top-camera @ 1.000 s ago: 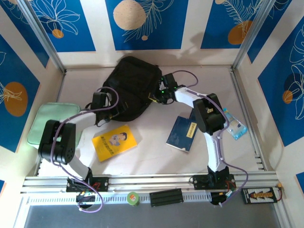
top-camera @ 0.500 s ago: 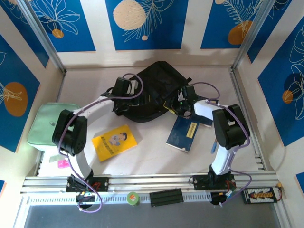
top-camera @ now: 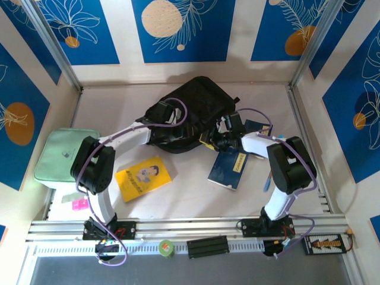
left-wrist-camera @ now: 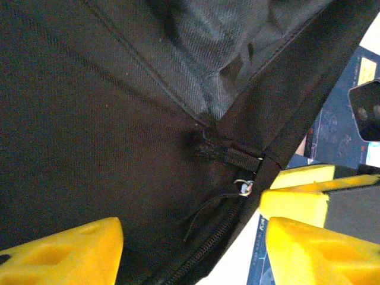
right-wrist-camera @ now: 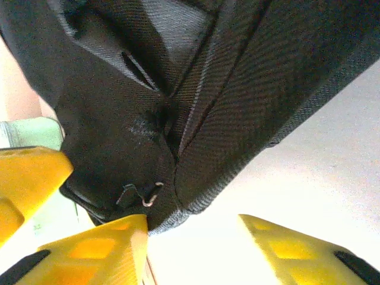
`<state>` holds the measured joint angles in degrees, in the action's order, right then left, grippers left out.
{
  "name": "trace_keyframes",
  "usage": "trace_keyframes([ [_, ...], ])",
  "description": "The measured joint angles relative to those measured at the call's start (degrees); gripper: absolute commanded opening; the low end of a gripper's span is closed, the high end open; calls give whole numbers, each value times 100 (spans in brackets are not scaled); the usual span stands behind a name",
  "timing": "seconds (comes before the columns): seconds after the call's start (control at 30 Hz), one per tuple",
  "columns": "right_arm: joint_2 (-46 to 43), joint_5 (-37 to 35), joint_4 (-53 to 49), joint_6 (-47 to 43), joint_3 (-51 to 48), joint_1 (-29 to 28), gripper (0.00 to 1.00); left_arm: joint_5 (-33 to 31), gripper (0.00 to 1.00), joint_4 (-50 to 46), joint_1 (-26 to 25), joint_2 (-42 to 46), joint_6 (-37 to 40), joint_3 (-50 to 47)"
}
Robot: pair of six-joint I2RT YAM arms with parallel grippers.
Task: Pack the student bag
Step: Move the student bag to the top-center of the table, then unzip the student bag at the top-center of the table.
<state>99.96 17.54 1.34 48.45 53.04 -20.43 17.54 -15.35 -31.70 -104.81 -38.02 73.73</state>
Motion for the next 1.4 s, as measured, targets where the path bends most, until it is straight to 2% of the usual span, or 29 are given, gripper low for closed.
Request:
trace_keyframes([
  [0.17,251,-52,81,-70,7,-79,27,160,59,-13,-39,-267,-247,151],
  [0.5,463,-236,299,-31,-48,-131,24,278,45,-234,-170,-713,-483,673],
  [0.67,463,-271,319,-31,-50,-133,24,155,42,-555,-197,-715,-227,743],
  [0.9,463,-271,330,-31,-50,-138,23,61,41,-1167,-227,-715,942,883],
  [1.13,487,-267,361,37,-50,-160,23,-28,41,-1495,-308,-992,2312,1521],
  [1.4,496,-249,389,127,-50,-164,23,-496,44,-1917,-422,-1335,4030,1814],
])
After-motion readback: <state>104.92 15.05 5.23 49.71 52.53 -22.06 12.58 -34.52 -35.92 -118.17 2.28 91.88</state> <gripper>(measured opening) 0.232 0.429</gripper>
